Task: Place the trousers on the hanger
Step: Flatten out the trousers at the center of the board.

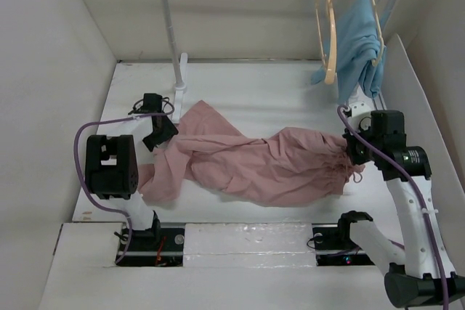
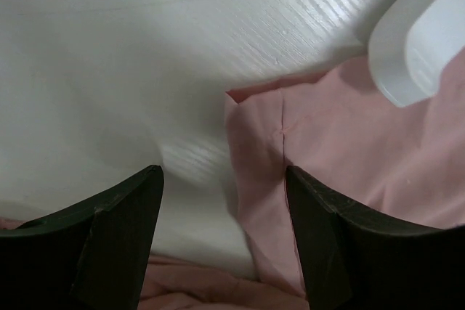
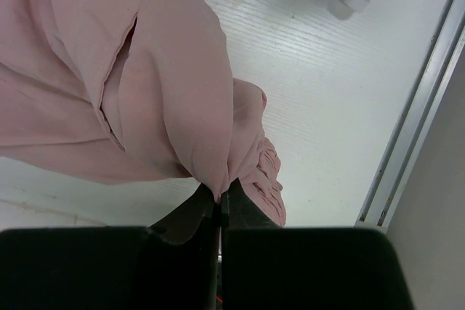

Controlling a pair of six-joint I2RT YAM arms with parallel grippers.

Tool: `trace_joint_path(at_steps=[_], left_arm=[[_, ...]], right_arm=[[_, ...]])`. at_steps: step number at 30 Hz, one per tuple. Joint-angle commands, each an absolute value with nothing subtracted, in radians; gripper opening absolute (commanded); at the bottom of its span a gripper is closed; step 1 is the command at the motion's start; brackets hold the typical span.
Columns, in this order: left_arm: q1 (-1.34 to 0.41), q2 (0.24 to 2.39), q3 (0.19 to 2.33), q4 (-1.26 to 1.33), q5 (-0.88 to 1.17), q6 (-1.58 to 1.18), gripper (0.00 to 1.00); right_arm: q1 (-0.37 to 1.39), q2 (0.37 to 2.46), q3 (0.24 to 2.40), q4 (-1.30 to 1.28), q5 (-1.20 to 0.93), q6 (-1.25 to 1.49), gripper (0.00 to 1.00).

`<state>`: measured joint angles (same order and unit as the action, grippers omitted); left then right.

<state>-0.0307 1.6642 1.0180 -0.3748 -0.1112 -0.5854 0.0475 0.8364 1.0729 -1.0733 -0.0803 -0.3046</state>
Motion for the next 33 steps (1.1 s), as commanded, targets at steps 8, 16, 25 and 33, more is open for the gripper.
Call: trace_joint_path(at_steps=[8, 16, 25, 33], left_arm=[[-0.028, 1.75, 1.002, -0.248, -0.026, -0.663, 0.0], [-0.11, 1.203, 1.066, -0.278, -0.005, -0.764, 0.0], [-0.032, 1.184, 1.554, -0.426, -0.182, -0.67, 0.0], [-0.032, 1.276, 1.698, -0.443, -0.422, -0.618, 0.0]], right_arm=[[0.064, 0.864, 1.262, -1.095, -0.106, -0.324, 0.0], [0.074, 0.963, 1.532, -1.091, -0.078, -0.331, 0.0], [0.103, 1.022, 1.537, -1.005, -0.299, -0.299, 0.0], [0.112, 1.06, 1.41, -0.832, -0.321, -0.236, 0.0]])
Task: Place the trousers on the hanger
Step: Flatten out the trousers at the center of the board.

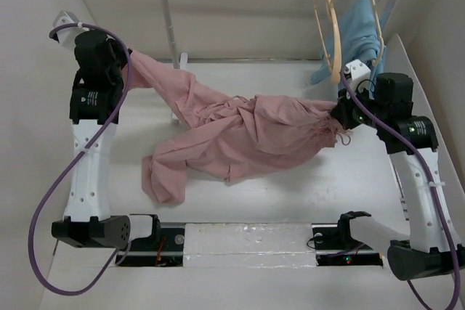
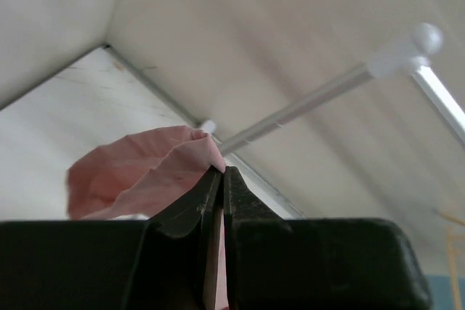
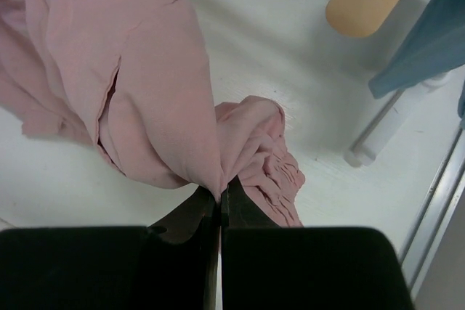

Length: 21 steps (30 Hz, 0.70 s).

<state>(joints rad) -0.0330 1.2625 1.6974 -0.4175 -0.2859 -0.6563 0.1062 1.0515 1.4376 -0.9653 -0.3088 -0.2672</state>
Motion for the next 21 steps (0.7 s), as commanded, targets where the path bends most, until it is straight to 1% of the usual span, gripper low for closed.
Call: trace_joint_path(at_steps=[1, 2, 6, 8, 10, 14, 16, 19, 21], left_arm=[[-0.032, 1.272, 1.669, -0.398, -0.495, -0.614, 0.0], [-0.032, 1.272, 1.622, -0.379, -0.53, -0.597, 0.0], [0.002, 1.33, 1.664, -0.404, -0.534, -0.582, 0.0], [0.002, 1.363, 1.68, -0.388, -0.615, -0.557, 0.0], [0.002, 1.445, 1.689, -0.442, -0.699, -0.575, 0.0], [0.024, 1.488, 1.573, -0.417, -0.655, -0.615, 0.0], [0.076, 1.465, 1.519, -0.402, -0.588, -0.647, 0.0], [0.174, 1.43, 1.436, -0.376, -0.542, -0.658, 0.0], [0.198, 1.434, 1.384, -0.368, -0.517, -0.655, 0.0]], right_arm=[[0.095, 1.061, 1.367, -0.827, -0.281, -0.23, 0.0], [0.081, 1.065, 1.344, -0.818, -0.261, -0.23, 0.0], [-0.034, 1.095, 1.249, -0.746, -0.242, -0.222, 0.0], [-0.092, 1.109, 1.179, -0.691, -0.207, -0.213, 0.0], [-0.167, 1.165, 1.149, -0.646, -0.195, -0.178, 0.0], [-0.265, 1.245, 1.108, -0.562, -0.169, -0.12, 0.0], [-0.288, 1.261, 1.091, -0.532, -0.166, -0.098, 0.0], [-0.342, 1.275, 1.062, -0.502, -0.149, -0.092, 0.0], [-0.365, 1.299, 1.046, -0.45, -0.173, -0.086, 0.0]])
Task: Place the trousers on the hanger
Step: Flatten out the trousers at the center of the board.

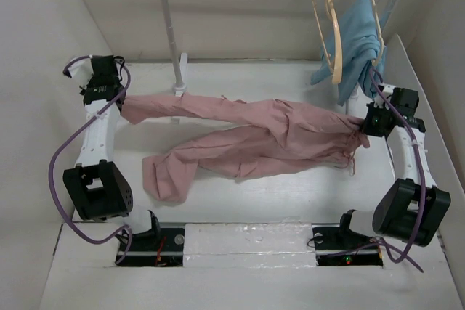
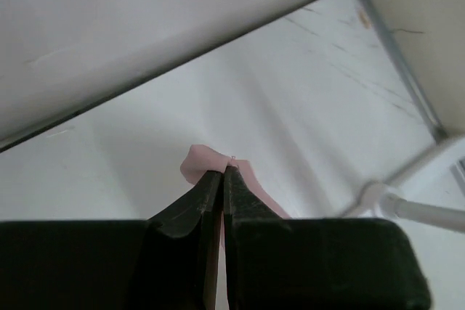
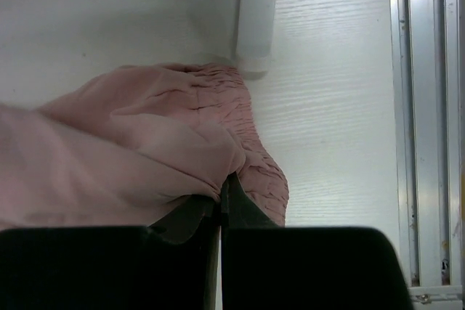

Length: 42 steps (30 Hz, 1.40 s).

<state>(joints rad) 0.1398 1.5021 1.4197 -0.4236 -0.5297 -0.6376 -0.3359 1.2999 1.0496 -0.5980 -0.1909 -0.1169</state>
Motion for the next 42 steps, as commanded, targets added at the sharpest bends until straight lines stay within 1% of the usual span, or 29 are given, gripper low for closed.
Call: trace_joint_path(at_steps=[1, 4, 5, 6, 7, 8, 10, 12, 14, 15, 16, 17, 19, 21, 22, 23, 24, 25, 27, 28, 31, 32, 33, 36, 38, 39, 40, 41, 42], left_arm=[[0.198, 1.431, 1.365, -0.368, -0.512, -0.666, 0.0], [0.198, 1.388, 1.358, -0.324, -0.438, -0.679, 0.0], [0.198, 1.4, 1.409, -0.336, -0.427, -0.695, 0.0], [0.187, 1.41, 1.433, -0.353, -0.417, -0.696, 0.0], [0.178, 1.411, 1.445, -0.354, -0.417, -0.692, 0.0], [0.158, 1.402, 1.433, -0.348, -0.419, -0.686, 0.0], [0.158, 1.391, 1.385, -0.295, -0.339, -0.686, 0.0], [0.178, 1.388, 1.414, -0.322, -0.301, -0.722, 0.0], [0.157, 1.379, 1.527, -0.308, -0.311, -0.698, 0.0], [0.126, 1.399, 1.598, -0.372, -0.363, -0.686, 0.0], [0.111, 1.416, 1.746, -0.405, -0.385, -0.683, 0.0], [0.11, 1.436, 1.79, -0.417, -0.388, -0.681, 0.0], [0.11, 1.414, 1.795, -0.391, -0.385, -0.705, 0.0], [0.11, 1.375, 1.709, -0.371, -0.42, -0.709, 0.0], [0.11, 1.362, 1.603, -0.361, -0.439, -0.697, 0.0], [0.153, 1.315, 1.463, -0.342, -0.46, -0.699, 0.0], [0.153, 1.315, 1.462, -0.322, -0.442, -0.699, 0.0], [0.204, 1.298, 1.302, -0.293, -0.425, -0.704, 0.0], [0.253, 1.263, 1.163, -0.199, -0.372, -0.709, 0.0], [0.274, 1.259, 1.061, -0.168, -0.347, -0.704, 0.0], [0.374, 1.291, 0.939, -0.13, -0.255, -0.741, 0.0], [0.438, 1.33, 0.919, -0.136, -0.22, -0.755, 0.0], [0.469, 1.351, 0.904, -0.147, -0.15, -0.77, 0.0], [0.553, 1.4, 0.877, -0.164, -0.074, -0.75, 0.0], [0.563, 1.391, 0.88, -0.175, -0.086, -0.741, 0.0], [0.563, 1.387, 0.882, -0.175, -0.081, -0.738, 0.08], [0.563, 1.381, 0.884, -0.169, -0.065, -0.733, 0.22], [0.563, 1.376, 0.887, -0.161, -0.043, -0.735, 0.38], [0.563, 1.373, 0.89, -0.167, -0.007, -0.733, 0.64]], right_arm=[[-0.365, 1.316, 1.057, -0.44, -0.179, -0.086, 0.0], [-0.365, 1.385, 1.115, -0.442, -0.239, -0.08, 0.0], [-0.365, 1.394, 1.123, -0.437, -0.259, -0.08, 0.07], [-0.365, 1.402, 1.129, -0.442, -0.287, -0.08, 0.09], [-0.365, 1.394, 1.134, -0.442, -0.294, -0.081, 0.06], [-0.356, 1.385, 1.124, -0.437, -0.302, -0.081, 0.0], [-0.356, 1.355, 1.103, -0.411, -0.339, -0.074, 0.0], [-0.356, 1.329, 1.107, -0.437, -0.363, -0.069, 0.0], [-0.356, 1.269, 1.135, -0.437, -0.402, -0.06, 0.0], [-0.356, 1.252, 1.15, -0.442, -0.409, -0.048, 0.0], [-0.344, 1.244, 1.172, -0.454, -0.425, -0.045, 0.0], [-0.344, 1.241, 1.193, -0.465, -0.436, -0.041, 0.0], [-0.333, 1.239, 1.213, -0.468, -0.446, -0.035, 0.0], [-0.333, 1.243, 1.183, -0.476, -0.433, -0.044, 0.0], [-0.333, 1.244, 1.16, -0.465, -0.414, -0.043, 0.0], [-0.333, 1.259, 1.114, -0.428, -0.402, -0.043, 0.0], [-0.333, 1.272, 1.114, -0.414, -0.394, -0.044, 0.0], [-0.333, 1.294, 1.095, -0.41, -0.391, -0.043, 0.0], [-0.333, 1.38, 1.106, -0.414, -0.396, -0.054, 0.0], [-0.333, 1.408, 1.124, -0.405, -0.388, -0.052, 0.0], [-0.333, 1.506, 1.15, -0.387, -0.367, -0.049, 0.0], [-0.333, 1.526, 1.163, -0.382, -0.362, -0.046, 0.0], [-0.333, 1.546, 1.175, -0.387, -0.371, -0.049, 0.0], [-0.333, 1.588, 1.218, -0.411, -0.361, -0.066, 0.0], [-0.342, 1.583, 1.224, -0.41, -0.354, -0.067, 0.0], [-0.351, 1.582, 1.224, -0.411, -0.35, -0.064, 0.0], [-0.351, 1.582, 1.224, -0.41, -0.359, -0.061, 0.16], [-0.351, 1.585, 1.227, -0.408, -0.367, -0.06, 0.31], [-0.351, 1.583, 1.23, -0.41, -0.382, -0.066, 0.47]])
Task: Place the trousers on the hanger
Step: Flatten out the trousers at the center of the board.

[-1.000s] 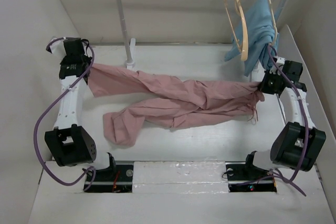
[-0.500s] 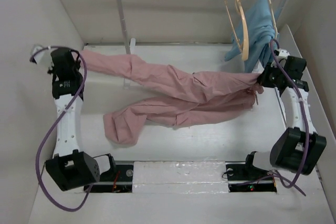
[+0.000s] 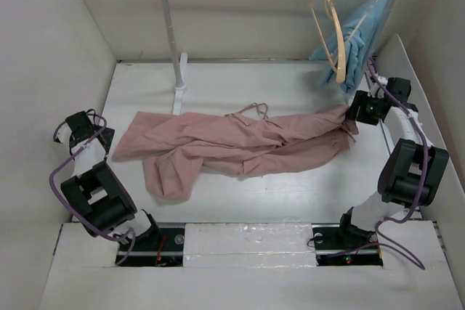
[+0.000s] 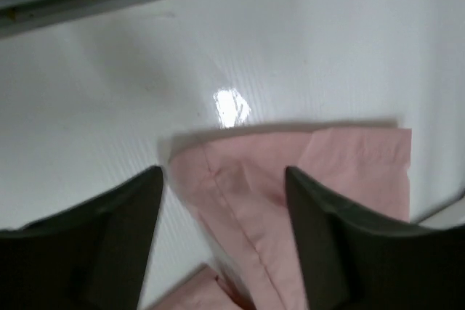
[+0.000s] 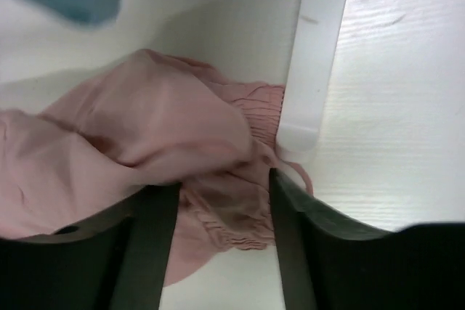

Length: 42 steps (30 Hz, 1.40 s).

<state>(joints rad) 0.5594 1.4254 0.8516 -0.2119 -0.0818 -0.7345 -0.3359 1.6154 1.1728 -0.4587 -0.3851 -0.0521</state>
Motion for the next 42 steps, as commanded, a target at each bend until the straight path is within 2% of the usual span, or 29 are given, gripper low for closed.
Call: trace_joint_path(at_steps=[1, 4, 5, 8, 9, 11, 12, 13, 15, 16, 17, 18, 21, 22, 25, 29, 32, 33, 35, 36, 42], left_arm=[[0.563, 1.37, 0.908, -0.187, -0.005, -0.739, 0.69], [0.534, 1.289, 0.911, -0.224, -0.02, -0.738, 0.76], [0.479, 1.216, 0.913, -0.229, -0.047, -0.73, 0.76], [0.308, 1.079, 0.896, -0.204, -0.176, -0.697, 0.77], [0.275, 1.072, 0.894, -0.163, -0.196, -0.68, 0.83], [0.224, 1.17, 0.936, -0.172, -0.199, -0.667, 0.85], [0.181, 1.227, 0.959, -0.198, -0.215, -0.645, 0.85], [0.16, 1.283, 1.016, -0.207, -0.221, -0.626, 0.85], [0.112, 1.48, 1.101, -0.269, -0.282, -0.565, 0.85], [0.112, 1.541, 1.203, -0.3, -0.293, -0.543, 0.85], [0.112, 1.66, 1.254, -0.355, -0.308, -0.51, 0.84], [0.112, 1.716, 1.297, -0.38, -0.322, -0.509, 0.84], [0.112, 1.844, 1.405, -0.4, -0.362, -0.492, 0.83], [0.112, 1.864, 1.432, -0.393, -0.357, -0.494, 0.83], [0.112, 1.925, 1.466, -0.364, -0.322, -0.497, 0.82], [0.112, 2.049, 1.538, -0.402, -0.321, -0.525, 0.76], [0.112, 2.094, 1.552, -0.417, -0.344, -0.532, 0.62], [0.112, 2.097, 1.548, -0.408, -0.357, -0.543, 0.41], [0.112, 2.097, 1.537, -0.394, -0.356, -0.552, 0.11], [0.121, 2.097, 1.54, -0.397, -0.359, -0.567, 0.0], [0.179, 2.028, 1.629, -0.368, -0.373, -0.615, 0.0]], right_arm=[[-0.351, 1.579, 1.23, -0.411, -0.421, -0.075, 0.62], [-0.351, 1.497, 1.189, -0.426, -0.451, -0.09, 0.83], [-0.351, 1.464, 1.169, -0.426, -0.456, -0.092, 0.87], [-0.341, 1.31, 1.062, -0.429, -0.457, -0.103, 0.92], [-0.327, 1.277, 1.033, -0.433, -0.457, -0.103, 0.92], [-0.299, 1.174, 0.941, -0.434, -0.46, -0.098, 0.86], [-0.29, 1.145, 0.908, -0.434, -0.462, -0.088, 0.81], [-0.281, 1.081, 0.878, -0.433, -0.477, -0.083, 0.56], [-0.262, 1.022, 0.793, -0.442, -0.486, -0.087, 0.33], [-0.262, 0.994, 0.77, -0.452, -0.503, -0.098, 0.09], [-0.253, 0.945, 0.734, -0.469, -0.517, -0.116, 0.0], [-0.241, 0.922, 0.721, -0.486, -0.517, -0.126, 0.0], [-0.184, 0.848, 0.687, -0.549, -0.52, -0.175, 0.07], [-0.184, 0.835, 0.683, -0.575, -0.515, -0.187, 0.2], [-0.149, 0.781, 0.664, -0.65, -0.522, -0.232, 0.48], [-0.095, 0.759, 0.652, -0.732, -0.555, -0.265, 0.52], [-0.071, 0.755, 0.644, -0.773, -0.565, -0.301, 0.53], [-0.071, 0.753, 0.641, -0.778, -0.558, -0.31, 0.54], [-0.071, 0.753, 0.627, -0.773, -0.543, -0.314, 0.54], [-0.071, 0.755, 0.626, -0.77, -0.543, -0.313, 0.55], [-0.071, 0.801, 0.618, -0.762, -0.488, -0.278, 0.69]])
